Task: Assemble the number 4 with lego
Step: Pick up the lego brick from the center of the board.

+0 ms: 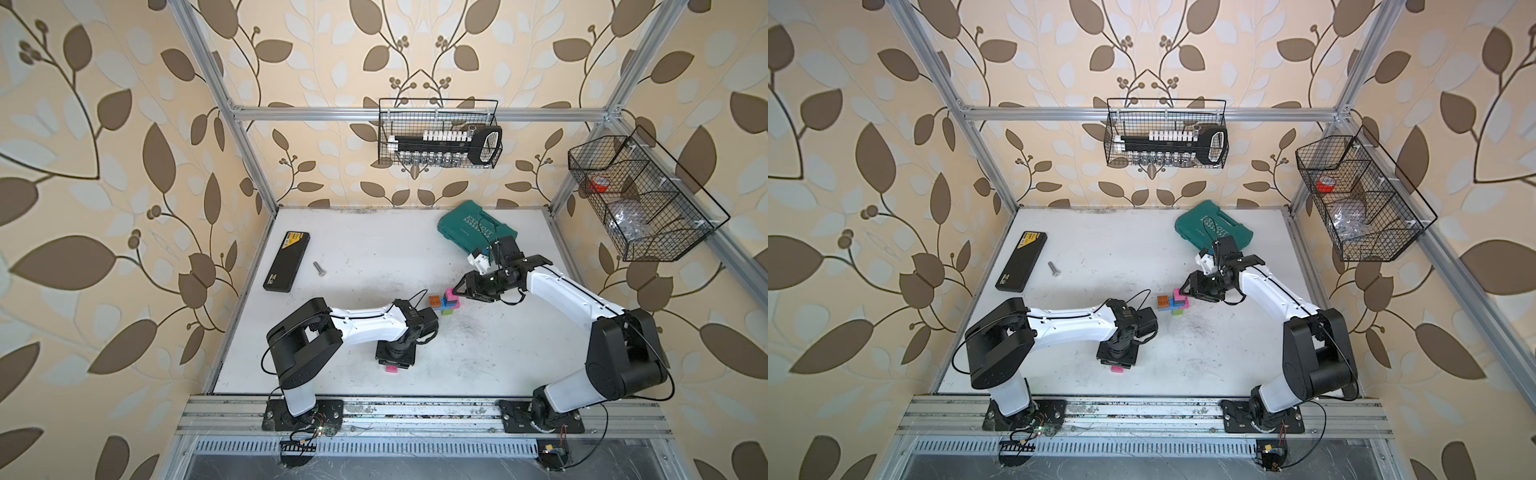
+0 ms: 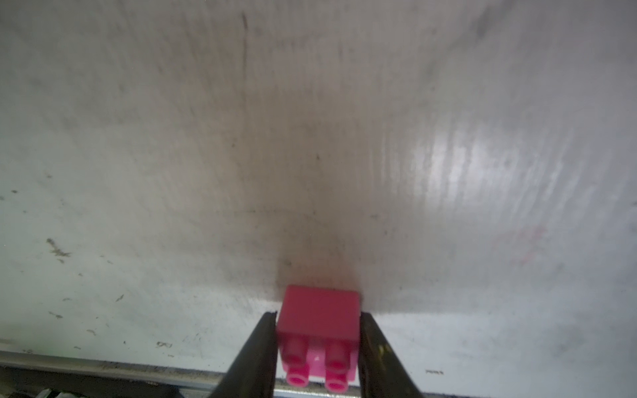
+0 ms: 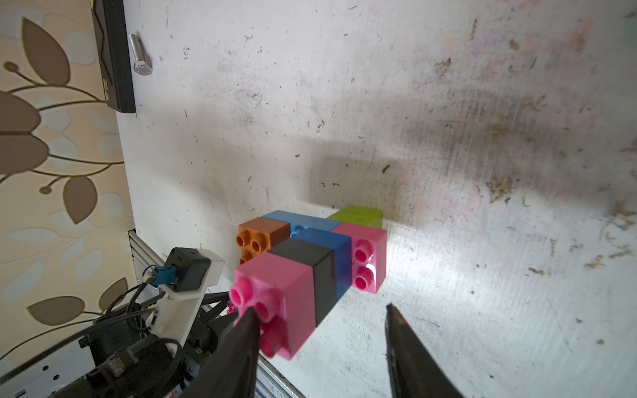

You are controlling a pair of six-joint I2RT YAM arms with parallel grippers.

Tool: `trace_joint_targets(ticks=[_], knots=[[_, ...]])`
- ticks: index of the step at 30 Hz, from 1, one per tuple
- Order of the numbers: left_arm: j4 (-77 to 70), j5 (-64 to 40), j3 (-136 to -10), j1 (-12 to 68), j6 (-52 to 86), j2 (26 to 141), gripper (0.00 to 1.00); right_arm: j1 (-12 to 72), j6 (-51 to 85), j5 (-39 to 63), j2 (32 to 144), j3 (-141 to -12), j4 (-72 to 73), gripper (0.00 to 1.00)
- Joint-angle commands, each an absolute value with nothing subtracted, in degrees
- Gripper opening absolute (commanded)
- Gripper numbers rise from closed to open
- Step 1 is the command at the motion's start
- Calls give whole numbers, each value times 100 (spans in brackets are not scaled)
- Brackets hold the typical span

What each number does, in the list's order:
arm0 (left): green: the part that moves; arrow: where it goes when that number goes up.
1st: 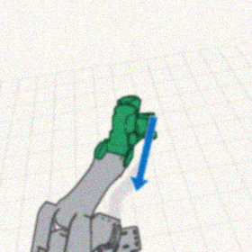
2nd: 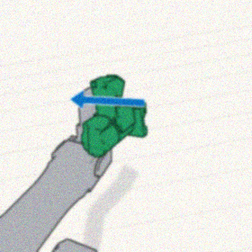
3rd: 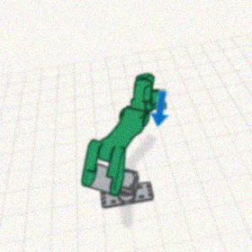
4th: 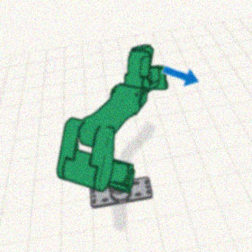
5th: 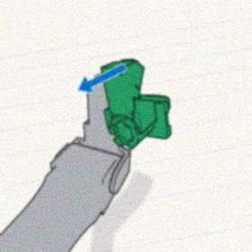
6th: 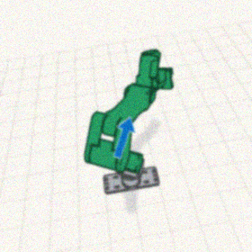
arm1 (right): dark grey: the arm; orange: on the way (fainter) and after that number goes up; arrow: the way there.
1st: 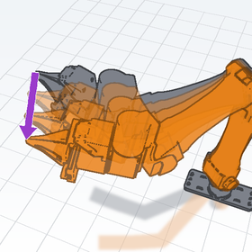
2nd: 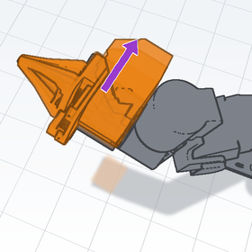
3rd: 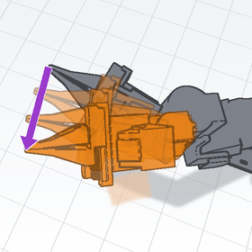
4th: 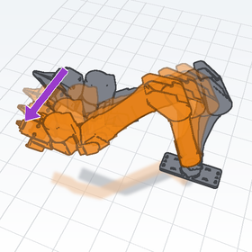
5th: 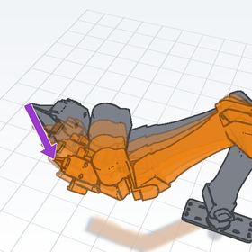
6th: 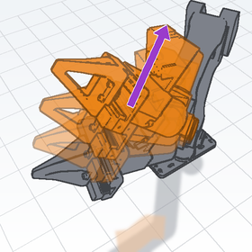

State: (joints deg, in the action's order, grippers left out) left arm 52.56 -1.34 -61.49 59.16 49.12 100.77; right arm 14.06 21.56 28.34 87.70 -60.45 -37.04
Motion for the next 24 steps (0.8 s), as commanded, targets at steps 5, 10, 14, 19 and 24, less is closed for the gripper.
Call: trace_joint_targets(ticks=[5,10,14,19,24], knots=[[5389,-95,-6337,5861,4788,10084,28,1367,2061,2376,8851,-5818,-4122,53],[5681,507,-6736,5855,4821,9912,17,1363,2065,2383,8877,-5820,-4113,53],[6067,979,-7411,5803,4860,9925,10,1368,2060,2390,8886,-5832,-4123,52],[6240,1228,-8198,5462,5153,9975,3,1368,2072,2387,8907,-5801,-4087,52],[6168,1195,-8879,5131,5195,10099,0,1371,2065,2404,8947,-5802,-4070,52]])
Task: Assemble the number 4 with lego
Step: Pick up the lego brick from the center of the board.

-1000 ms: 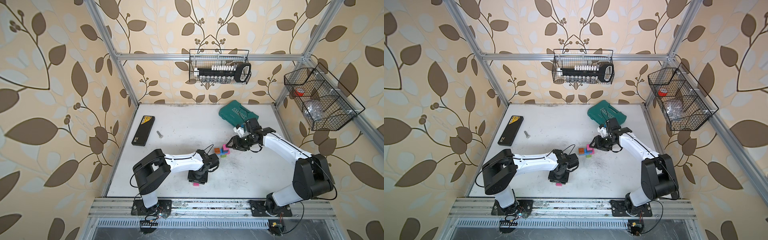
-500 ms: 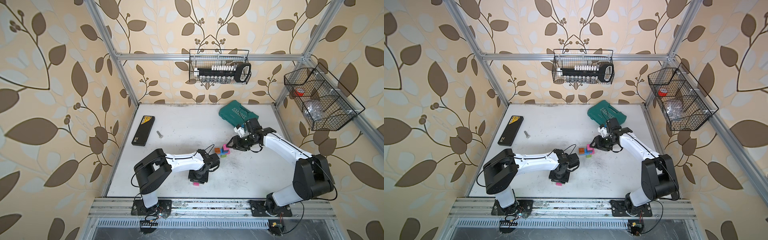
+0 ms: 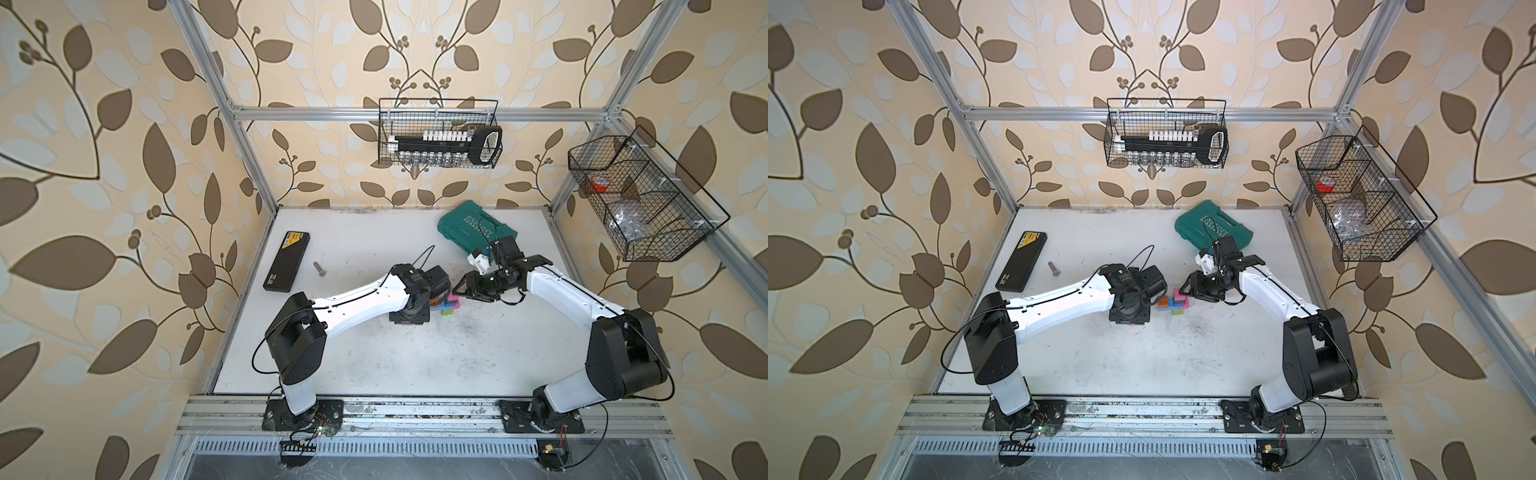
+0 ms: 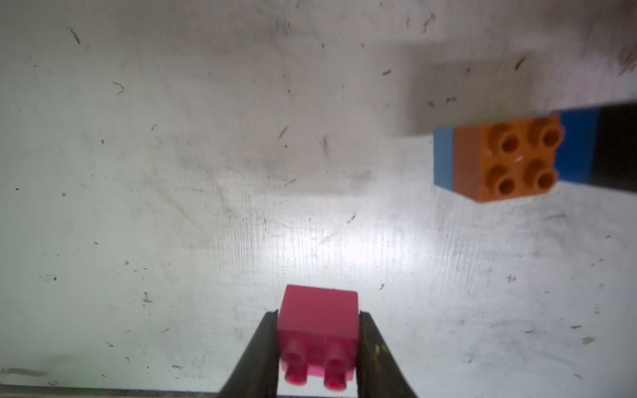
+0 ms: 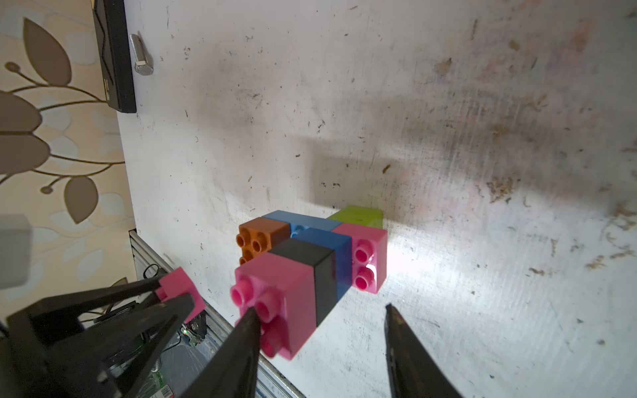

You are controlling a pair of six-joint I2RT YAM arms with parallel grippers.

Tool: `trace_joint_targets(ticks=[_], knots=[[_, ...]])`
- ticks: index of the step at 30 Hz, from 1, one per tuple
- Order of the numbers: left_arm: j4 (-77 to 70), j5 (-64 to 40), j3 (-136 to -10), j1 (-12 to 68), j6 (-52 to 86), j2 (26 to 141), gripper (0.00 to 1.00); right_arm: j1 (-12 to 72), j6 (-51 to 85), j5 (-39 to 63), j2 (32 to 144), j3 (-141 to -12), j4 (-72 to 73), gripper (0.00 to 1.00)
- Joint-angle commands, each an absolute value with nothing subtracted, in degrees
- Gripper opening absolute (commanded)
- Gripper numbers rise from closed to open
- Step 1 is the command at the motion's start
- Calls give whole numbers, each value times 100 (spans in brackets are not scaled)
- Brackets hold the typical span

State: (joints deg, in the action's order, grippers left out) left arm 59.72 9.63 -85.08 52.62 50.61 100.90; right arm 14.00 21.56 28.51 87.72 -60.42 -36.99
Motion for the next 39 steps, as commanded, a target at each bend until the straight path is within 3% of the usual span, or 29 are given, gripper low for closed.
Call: trace_joint_targets(ticks=[1,10,39], knots=[[6161,1183,-9031,5092,5187,10150,0,1369,2064,2425,8954,-5810,-4071,52],[6414,958,-10358,5045,5071,10912,0,1451,2125,2536,8926,-5887,-3982,52],[6189,323,-10384,5181,5646,11064,0,1544,2302,2442,8899,-5924,-3975,50]])
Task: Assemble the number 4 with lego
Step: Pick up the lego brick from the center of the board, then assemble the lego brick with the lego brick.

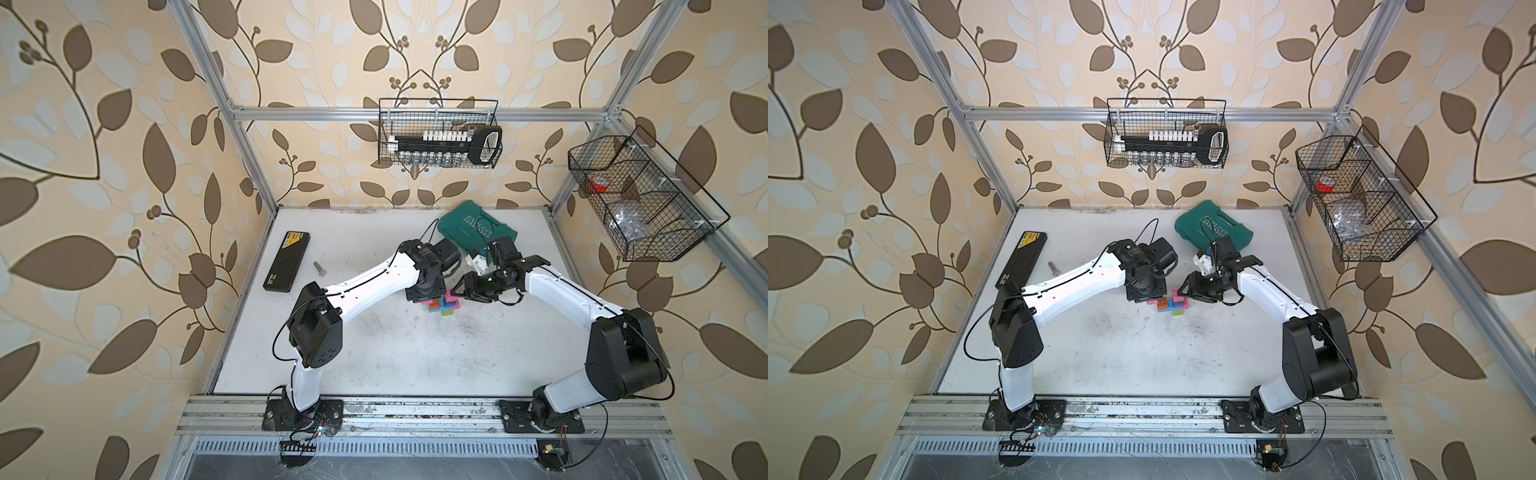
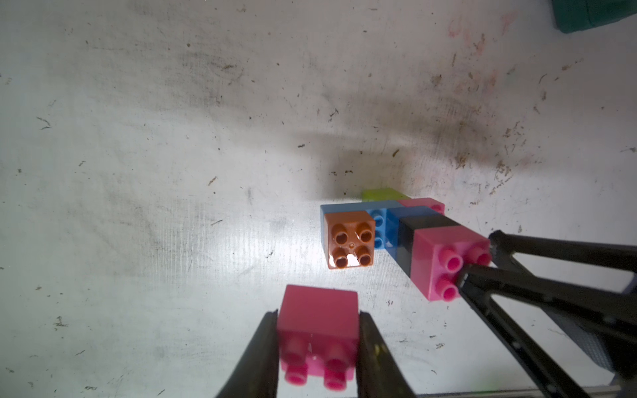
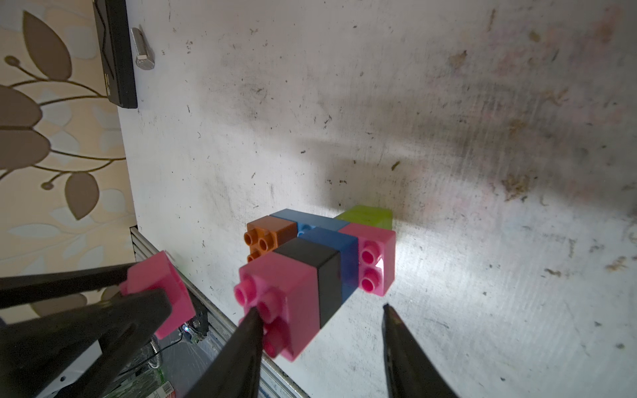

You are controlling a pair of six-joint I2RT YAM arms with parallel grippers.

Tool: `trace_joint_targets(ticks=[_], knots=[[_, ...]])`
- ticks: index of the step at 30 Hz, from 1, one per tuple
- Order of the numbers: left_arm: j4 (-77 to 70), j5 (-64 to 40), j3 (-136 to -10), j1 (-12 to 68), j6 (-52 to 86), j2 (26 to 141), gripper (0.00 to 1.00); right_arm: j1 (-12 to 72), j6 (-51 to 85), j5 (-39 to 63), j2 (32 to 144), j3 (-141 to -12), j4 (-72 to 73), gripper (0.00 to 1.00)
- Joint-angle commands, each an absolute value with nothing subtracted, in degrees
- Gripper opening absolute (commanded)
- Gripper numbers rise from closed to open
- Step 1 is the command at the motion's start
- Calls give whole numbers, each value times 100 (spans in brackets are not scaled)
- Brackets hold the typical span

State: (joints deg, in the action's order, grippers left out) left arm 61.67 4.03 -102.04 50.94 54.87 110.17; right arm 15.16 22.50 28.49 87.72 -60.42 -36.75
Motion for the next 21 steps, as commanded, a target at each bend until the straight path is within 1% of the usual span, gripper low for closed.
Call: trace_joint_targets(ticks=[1,9,21], knots=[[6174,311,-10389,5198,5681,11095,0,1545,2318,2442,8897,-5926,-3976,50],[6109,312,-10452,5256,5812,11326,0,1554,2345,2394,8912,-5900,-3968,49],[6406,795,-11079,5247,5560,11708,0,1556,2329,2384,8921,-5882,-3977,48]])
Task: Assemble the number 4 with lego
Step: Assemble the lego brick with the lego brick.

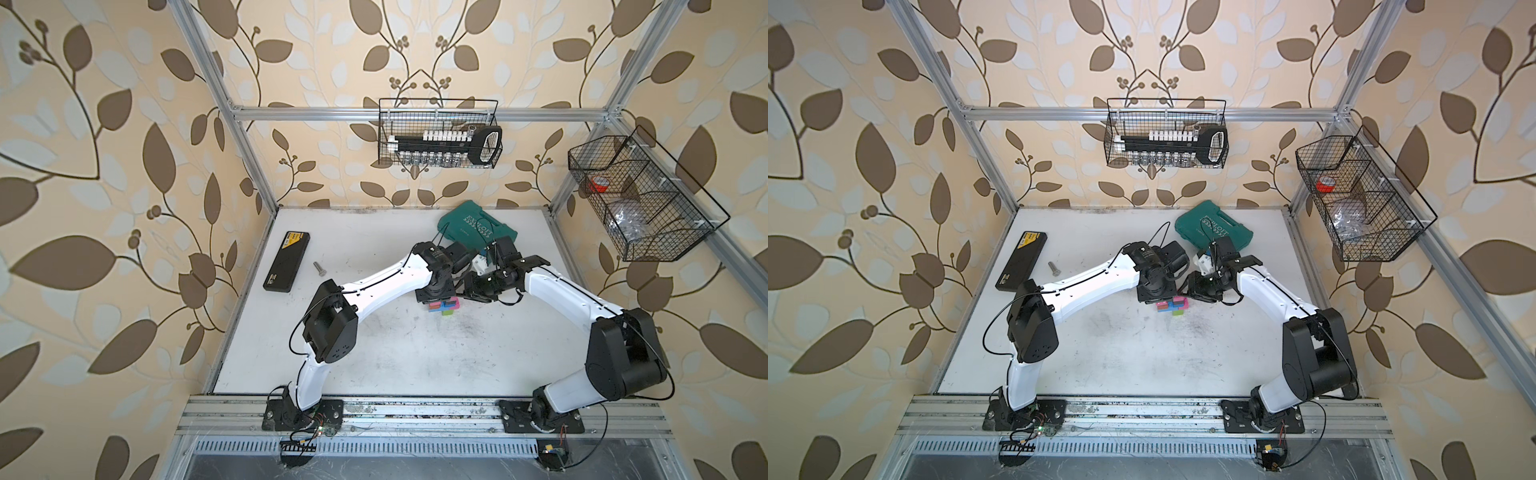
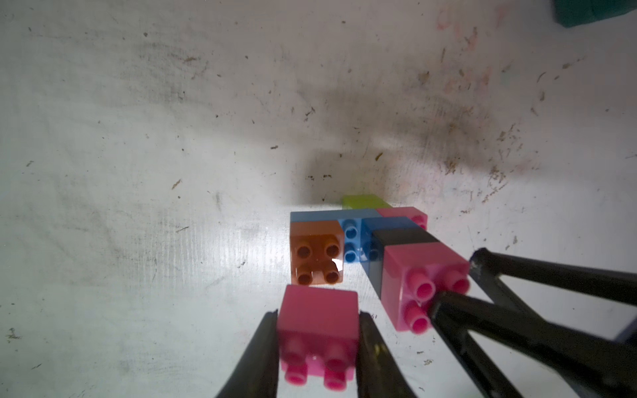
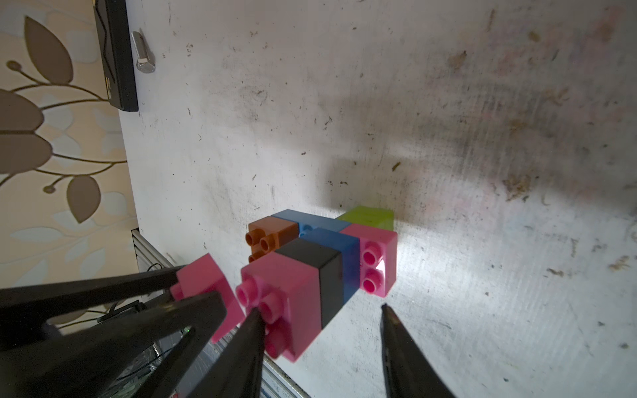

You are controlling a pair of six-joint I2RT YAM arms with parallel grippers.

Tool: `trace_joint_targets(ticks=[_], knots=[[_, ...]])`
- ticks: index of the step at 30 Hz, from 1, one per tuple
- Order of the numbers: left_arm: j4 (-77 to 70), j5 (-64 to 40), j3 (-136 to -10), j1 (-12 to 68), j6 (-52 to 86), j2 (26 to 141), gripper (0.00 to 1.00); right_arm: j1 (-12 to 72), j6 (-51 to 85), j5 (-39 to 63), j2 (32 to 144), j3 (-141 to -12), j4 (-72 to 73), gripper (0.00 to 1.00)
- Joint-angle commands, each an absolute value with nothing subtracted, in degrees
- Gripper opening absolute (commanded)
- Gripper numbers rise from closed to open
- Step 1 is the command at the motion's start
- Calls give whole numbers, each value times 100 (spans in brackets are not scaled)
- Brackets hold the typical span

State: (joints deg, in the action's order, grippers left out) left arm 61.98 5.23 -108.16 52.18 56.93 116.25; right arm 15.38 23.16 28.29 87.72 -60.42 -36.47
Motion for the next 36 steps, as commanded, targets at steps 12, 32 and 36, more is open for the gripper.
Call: trace_joint_targets(ticks=[12,32,36], knots=[[6866,580,-11582,5130,5449,12115,0,1554,2285,2368,8938,-5889,-4012,48],[7308,89,-12136,4930,5253,12511,0,1537,2247,2341,8972,-5884,-4017,48],[7313,64,-12147,4931,5229,12552,0,1534,2236,2339,8964,-5868,-4017,48]])
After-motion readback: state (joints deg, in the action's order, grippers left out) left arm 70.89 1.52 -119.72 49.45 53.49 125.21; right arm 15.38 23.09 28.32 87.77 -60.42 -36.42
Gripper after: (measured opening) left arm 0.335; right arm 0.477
